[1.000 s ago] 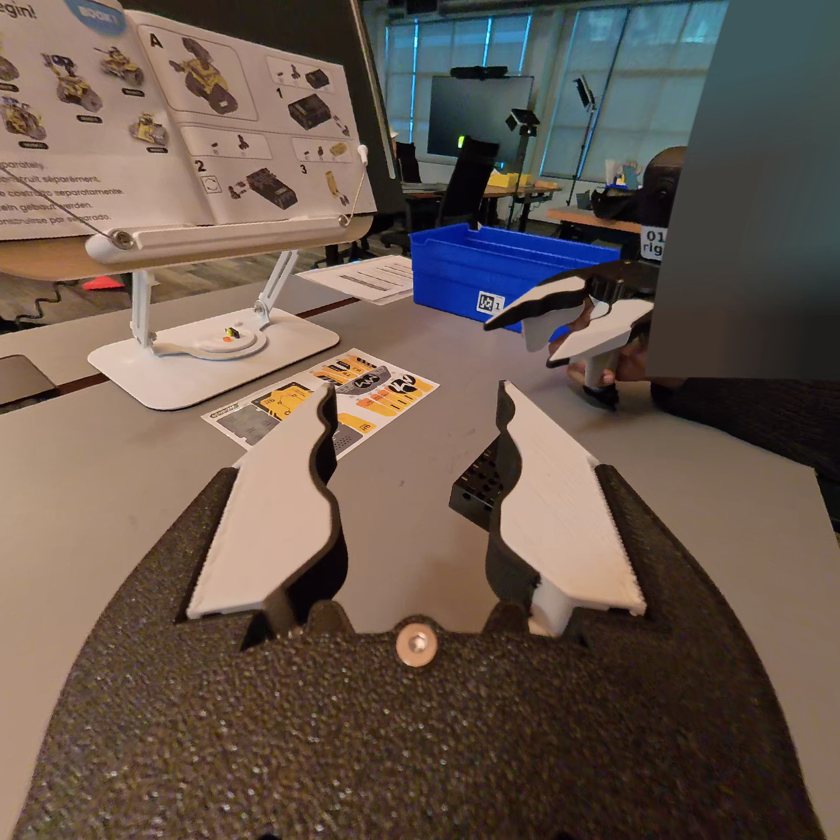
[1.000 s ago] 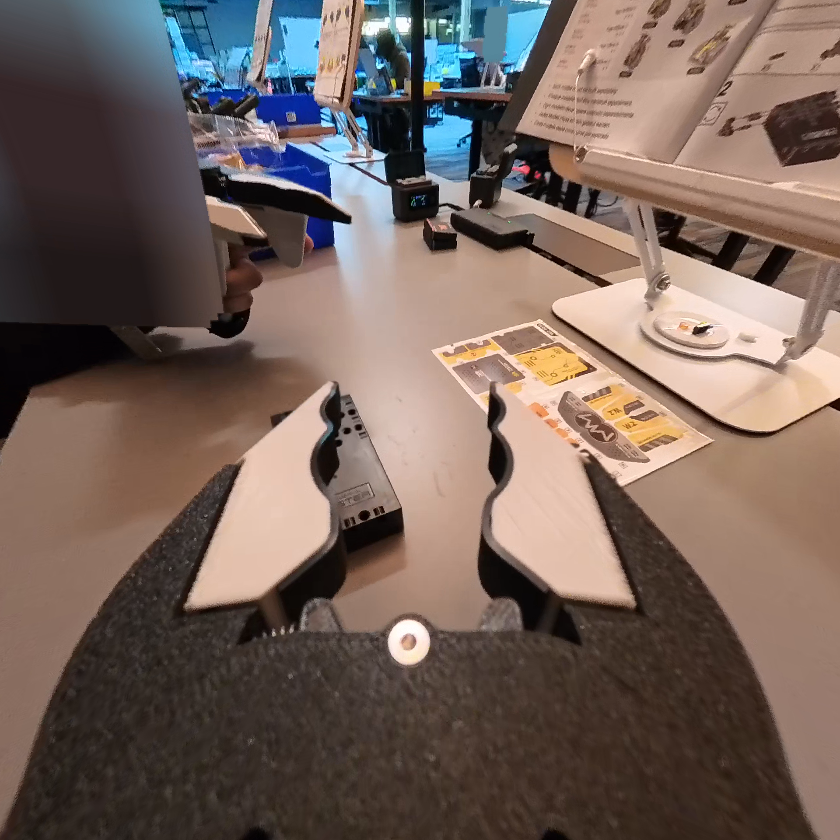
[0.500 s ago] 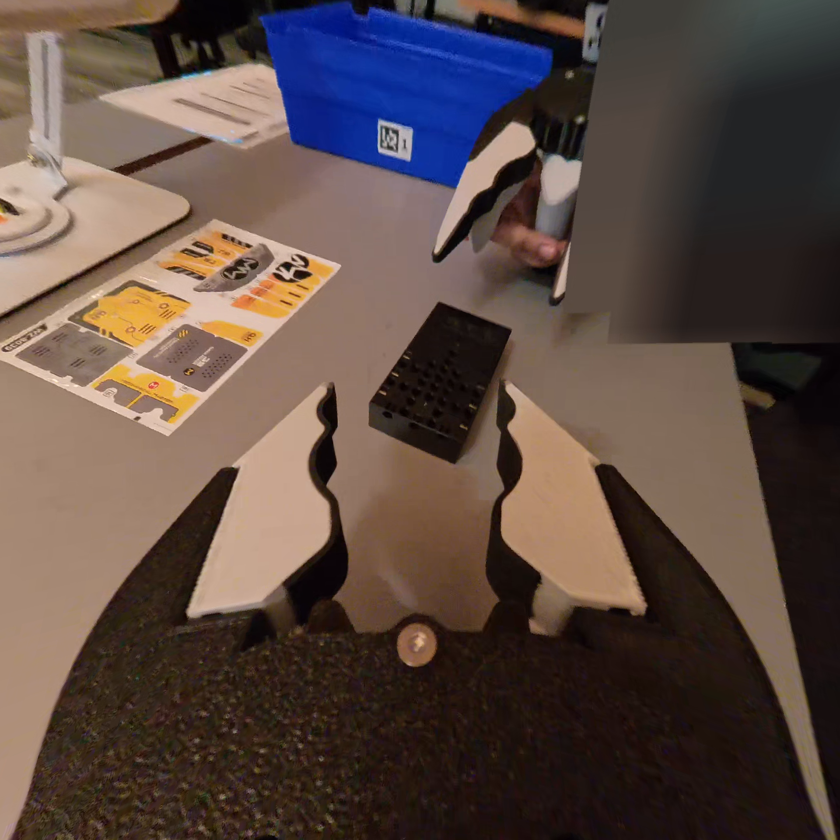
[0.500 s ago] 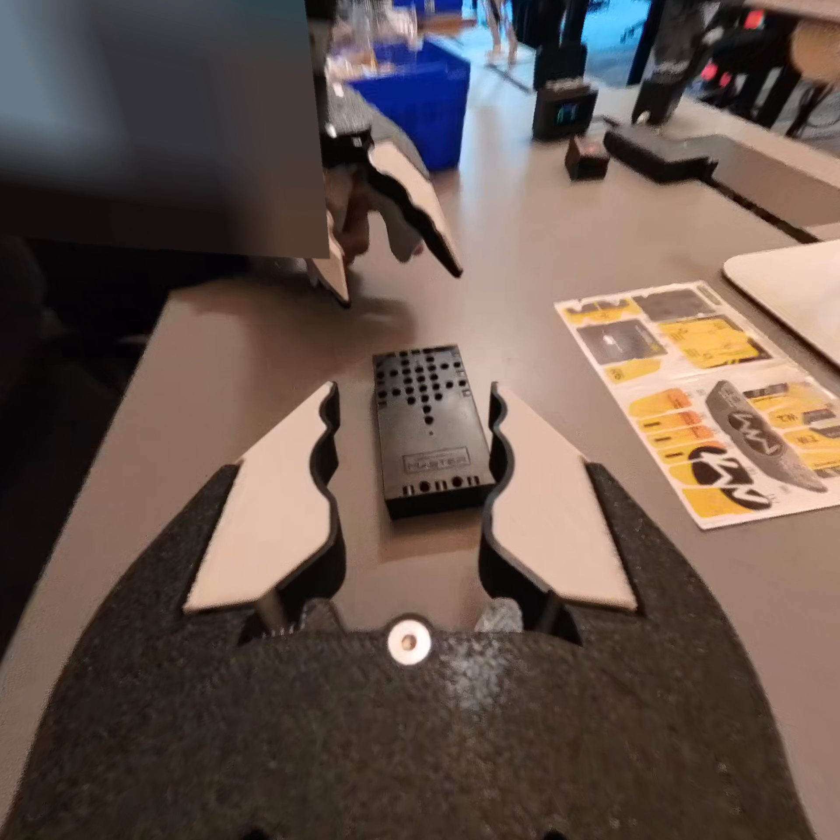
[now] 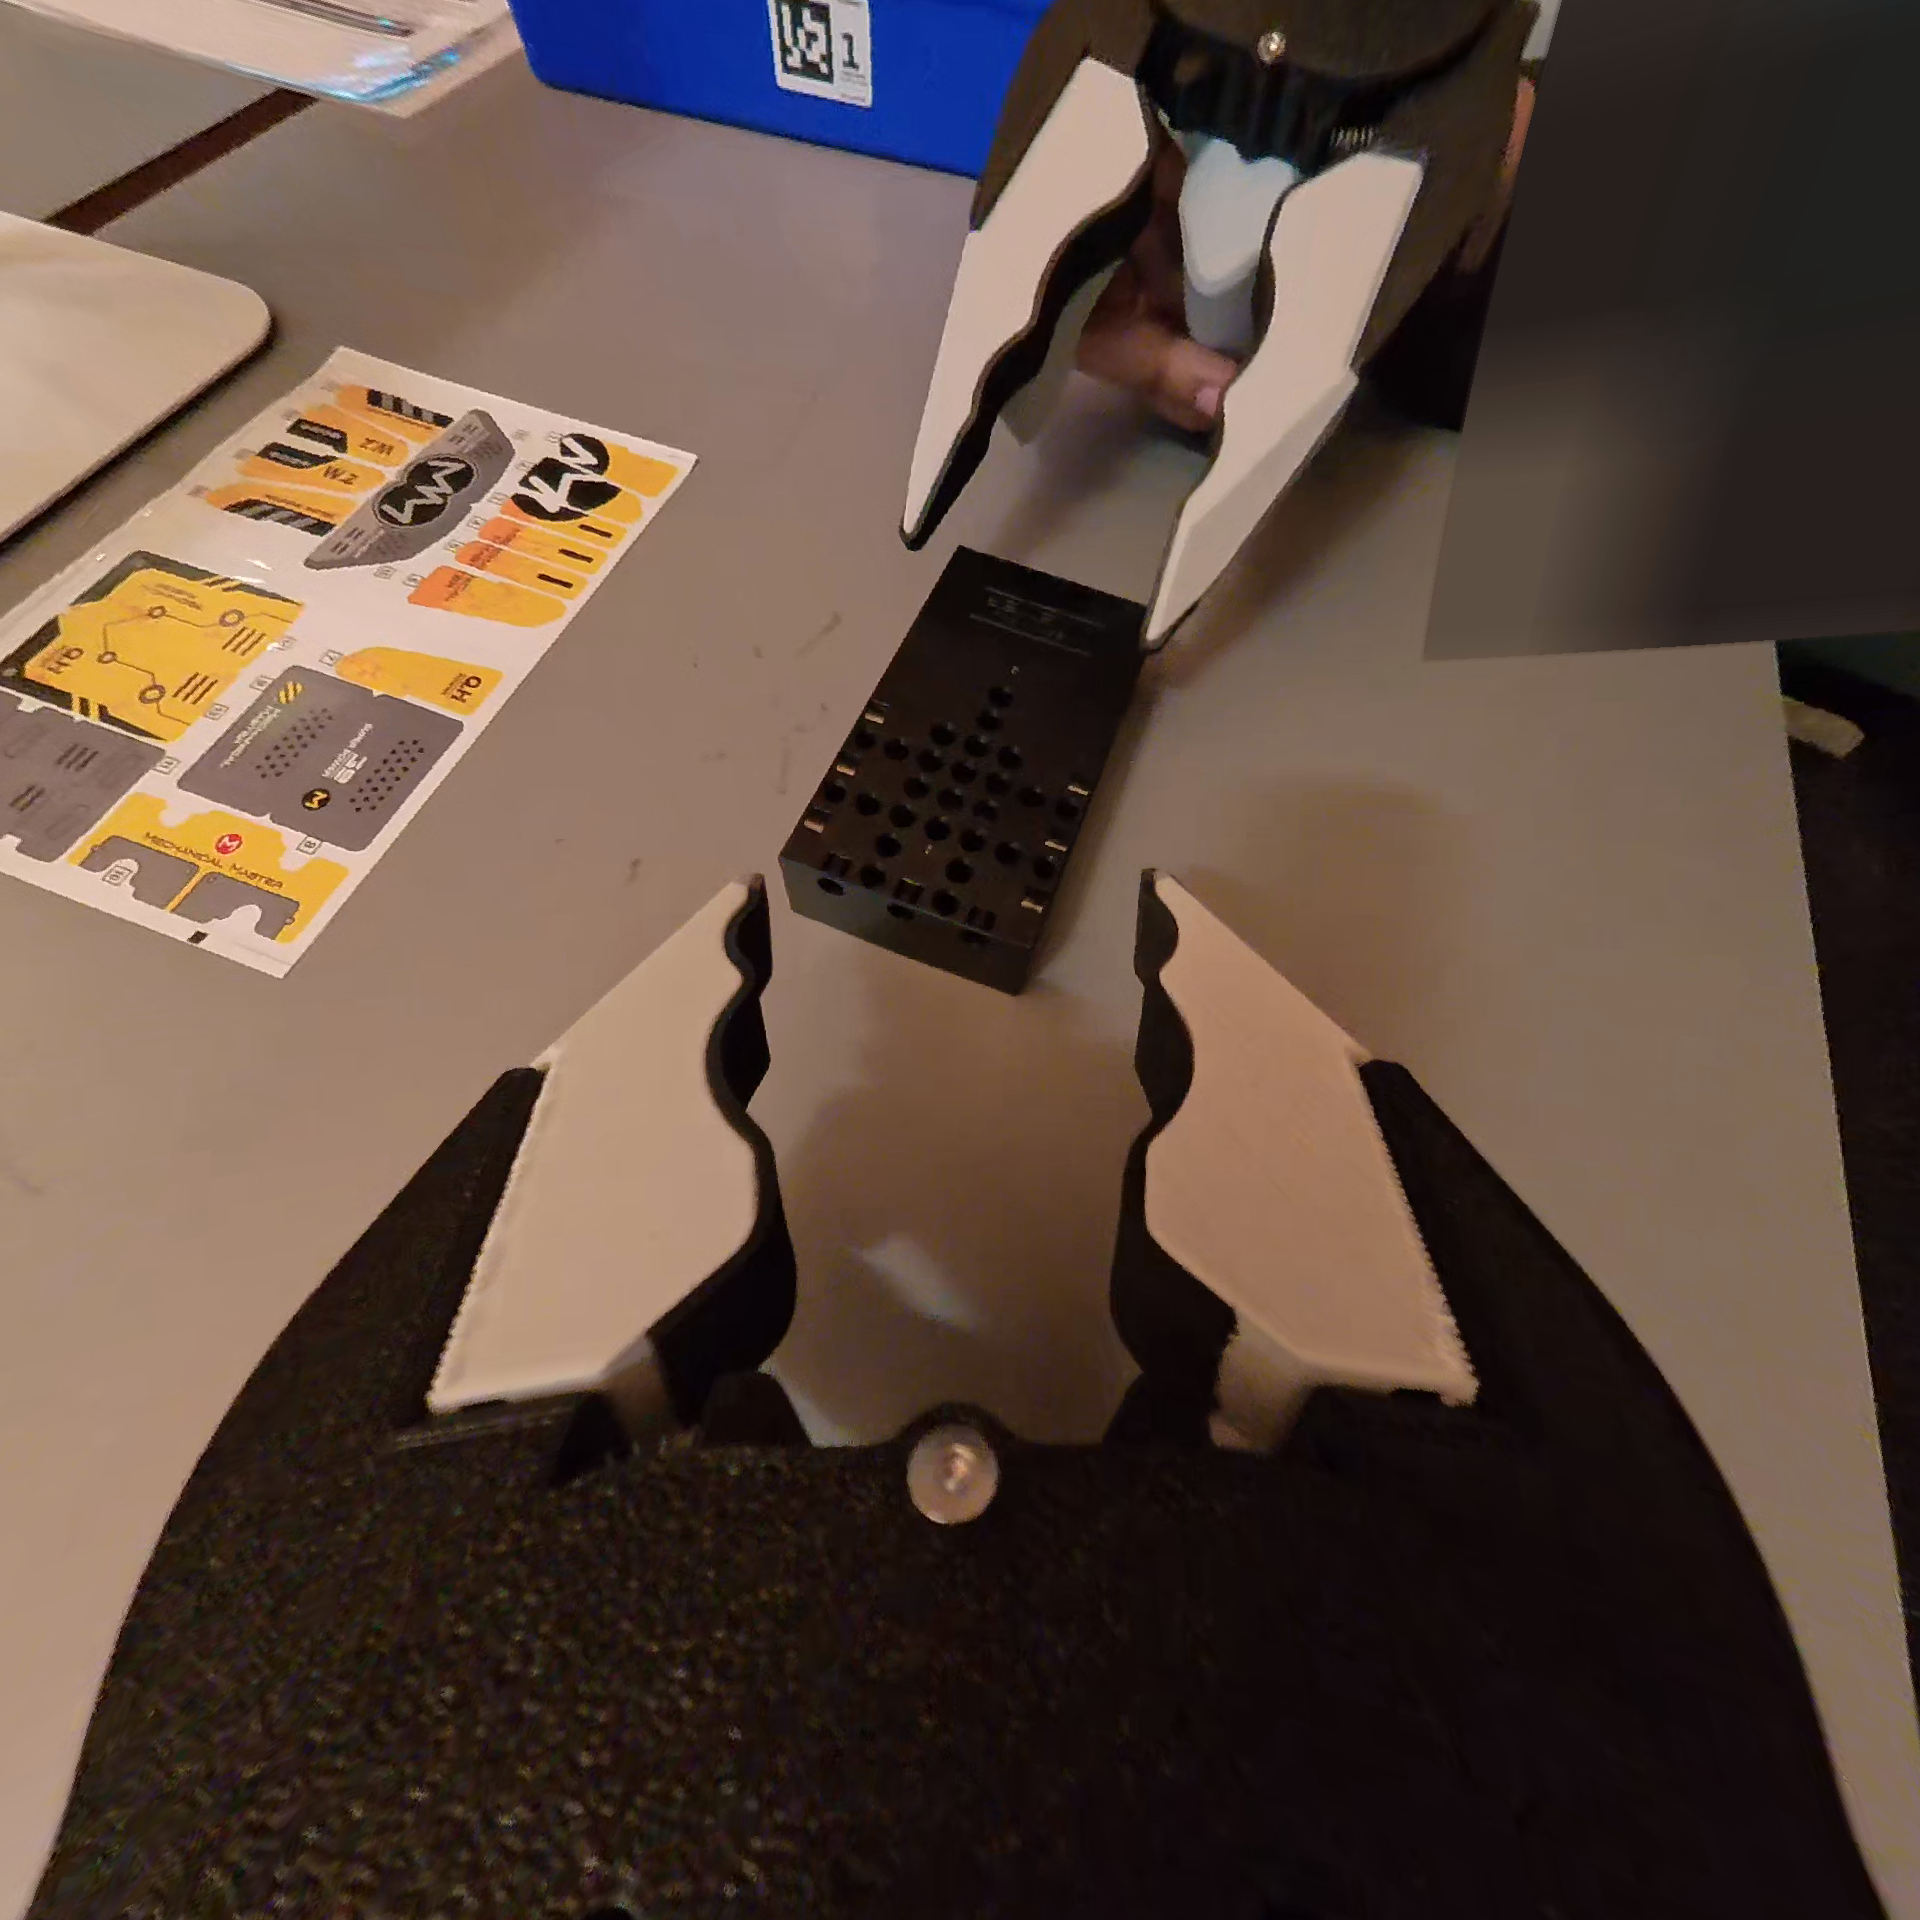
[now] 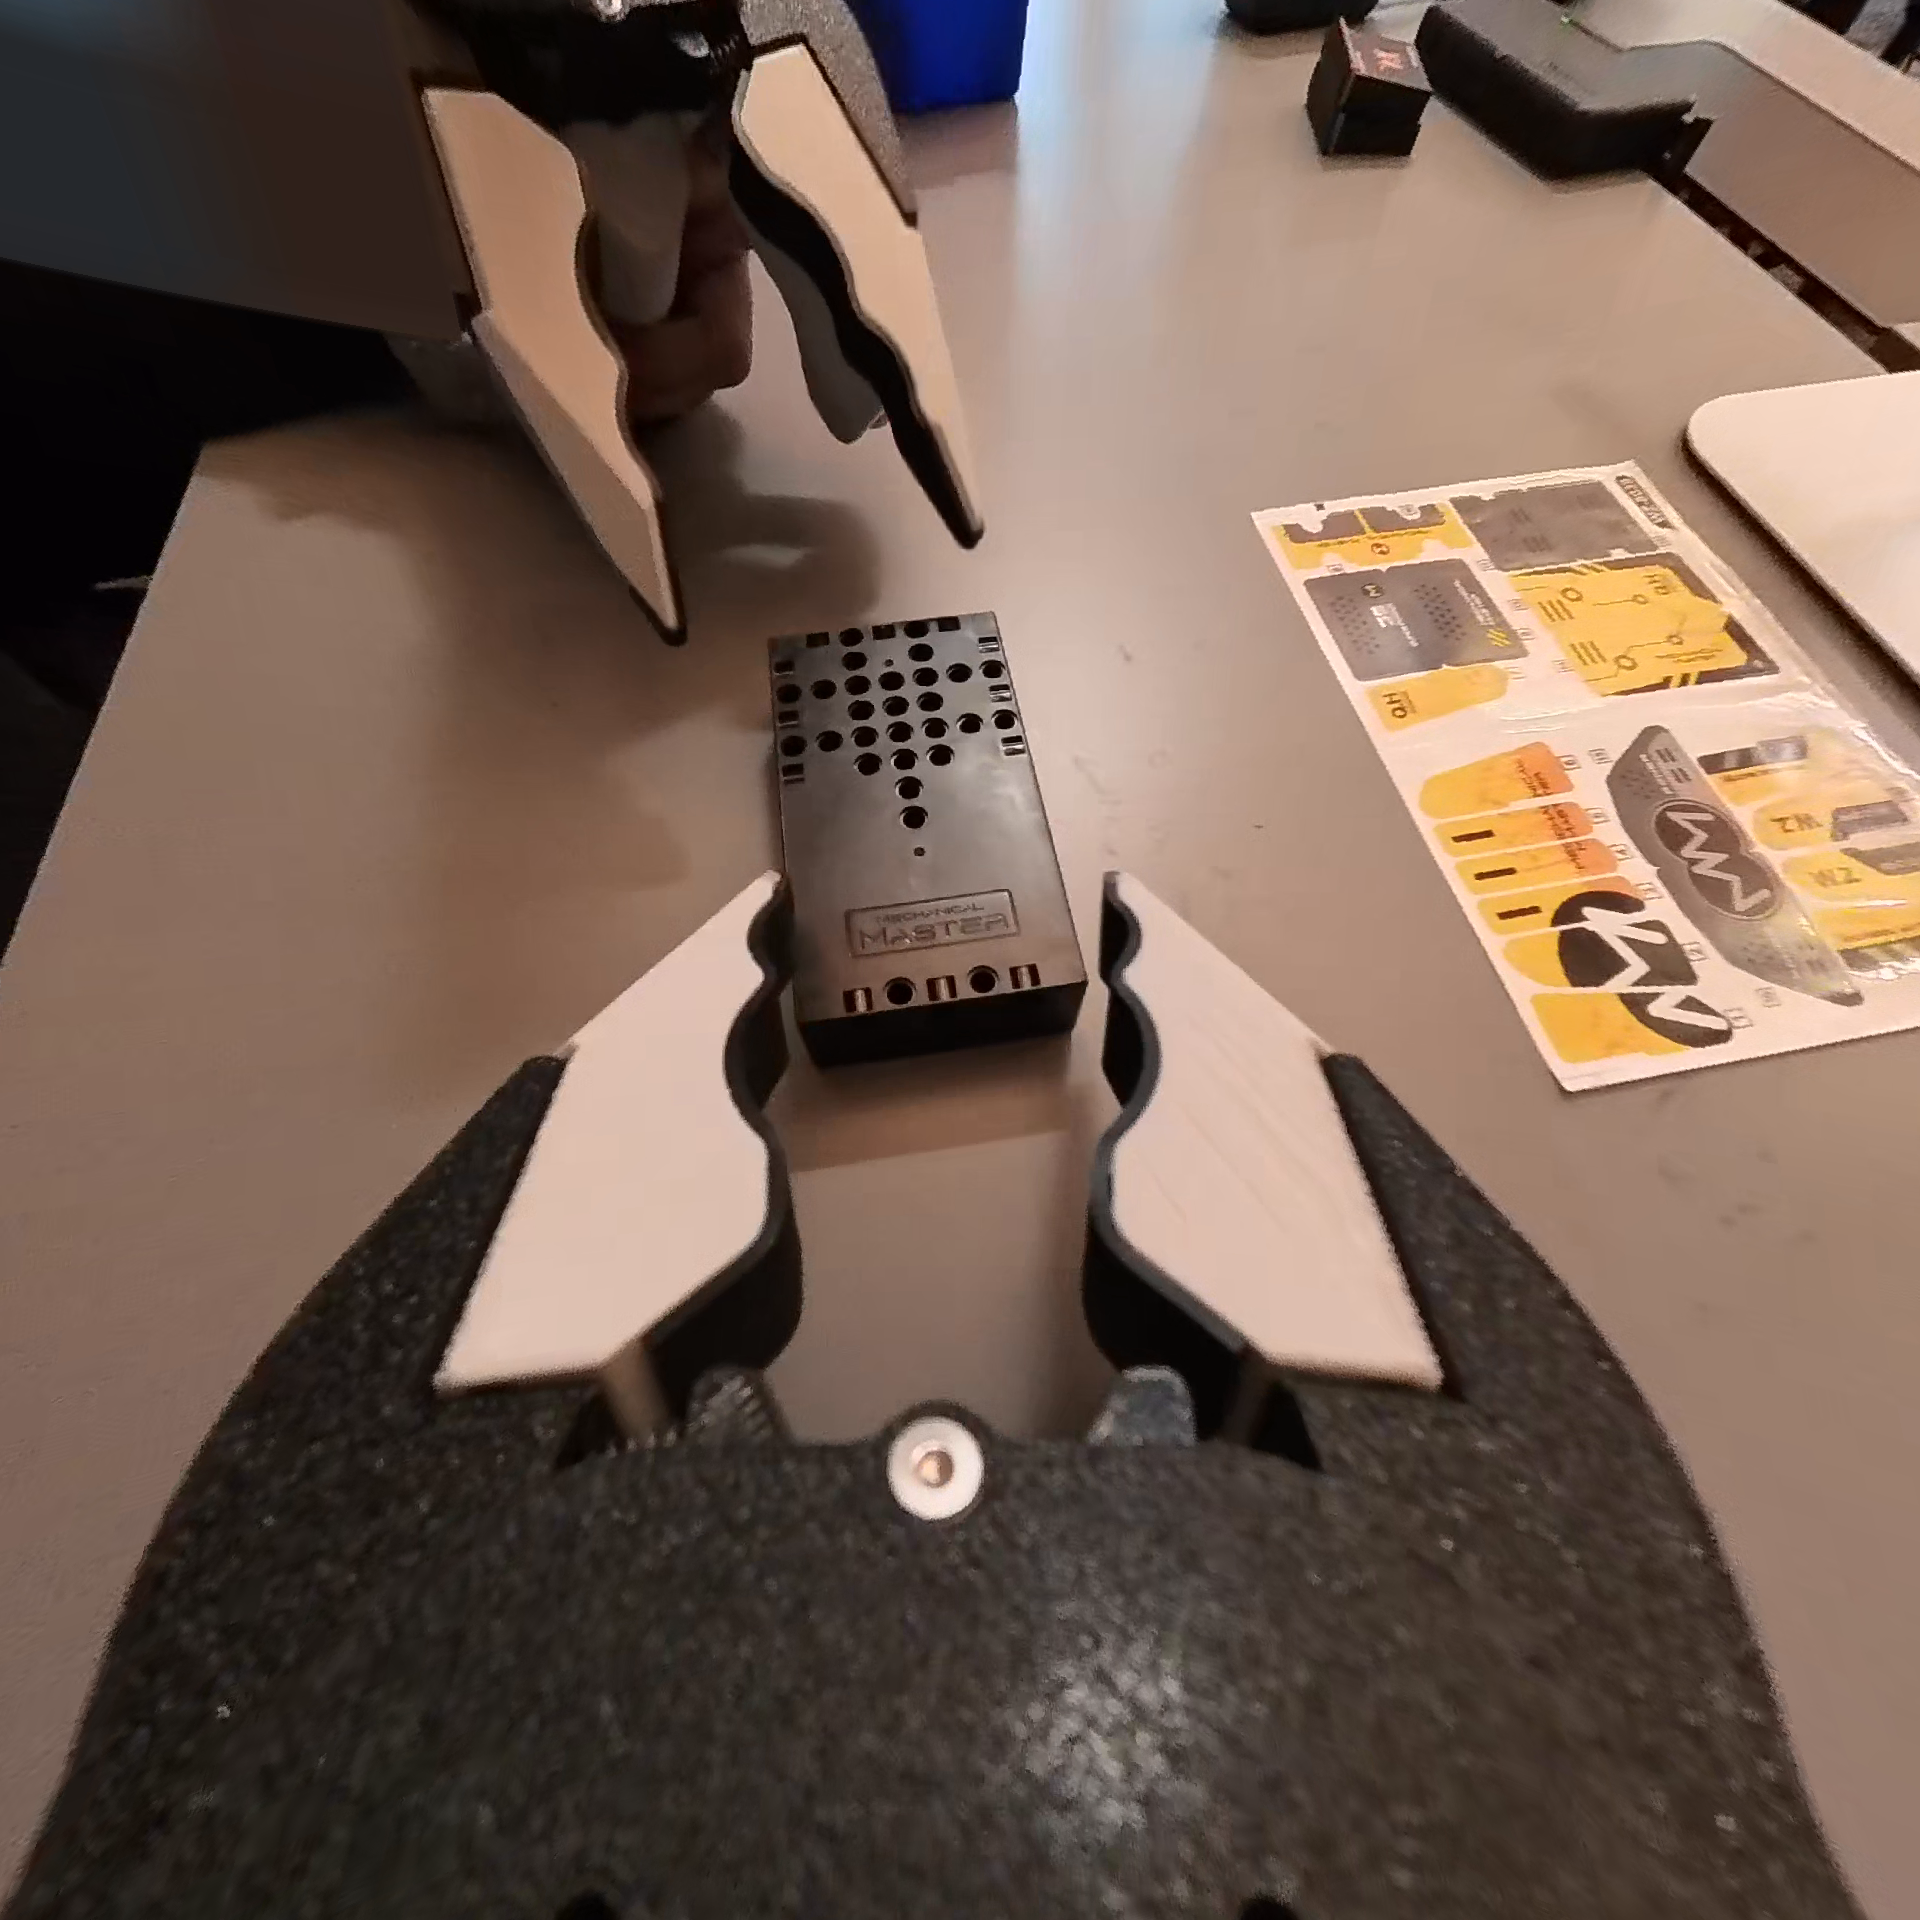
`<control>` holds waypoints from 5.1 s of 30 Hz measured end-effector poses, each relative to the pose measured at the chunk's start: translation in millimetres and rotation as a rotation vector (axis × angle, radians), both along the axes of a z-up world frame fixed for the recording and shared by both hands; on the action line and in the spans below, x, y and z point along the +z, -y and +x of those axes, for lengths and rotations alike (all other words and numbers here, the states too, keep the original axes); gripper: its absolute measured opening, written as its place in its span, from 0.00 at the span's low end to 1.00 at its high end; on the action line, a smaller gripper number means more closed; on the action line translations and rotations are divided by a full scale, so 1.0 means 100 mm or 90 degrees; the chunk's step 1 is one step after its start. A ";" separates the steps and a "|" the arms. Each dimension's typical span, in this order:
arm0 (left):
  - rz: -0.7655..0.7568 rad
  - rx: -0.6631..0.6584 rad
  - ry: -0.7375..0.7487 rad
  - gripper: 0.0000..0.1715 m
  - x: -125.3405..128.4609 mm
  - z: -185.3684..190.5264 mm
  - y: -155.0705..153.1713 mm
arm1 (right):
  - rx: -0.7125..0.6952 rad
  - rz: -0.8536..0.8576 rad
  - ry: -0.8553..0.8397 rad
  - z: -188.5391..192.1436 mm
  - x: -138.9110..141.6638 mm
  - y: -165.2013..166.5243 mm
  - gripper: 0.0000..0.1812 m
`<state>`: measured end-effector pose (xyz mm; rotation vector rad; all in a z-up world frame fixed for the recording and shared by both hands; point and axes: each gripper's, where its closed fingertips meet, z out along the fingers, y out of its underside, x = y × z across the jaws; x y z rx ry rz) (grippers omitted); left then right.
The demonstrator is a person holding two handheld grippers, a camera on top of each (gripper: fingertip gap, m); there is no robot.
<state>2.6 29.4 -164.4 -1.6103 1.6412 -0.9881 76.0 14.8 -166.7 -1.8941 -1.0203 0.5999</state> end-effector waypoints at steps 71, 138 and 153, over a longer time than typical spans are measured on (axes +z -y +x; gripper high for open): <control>0.060 0.131 0.129 0.40 0.35 -0.01 -0.36 | -0.044 0.000 0.035 -0.02 -0.07 -0.11 0.33; 0.039 0.216 0.136 0.40 0.38 -0.13 -0.59 | -0.056 -0.004 0.035 -0.03 -0.08 -0.12 0.33; 0.187 0.864 0.254 0.40 1.38 -2.90 -1.06 | -0.066 -0.006 0.033 -0.02 -0.08 -0.15 0.33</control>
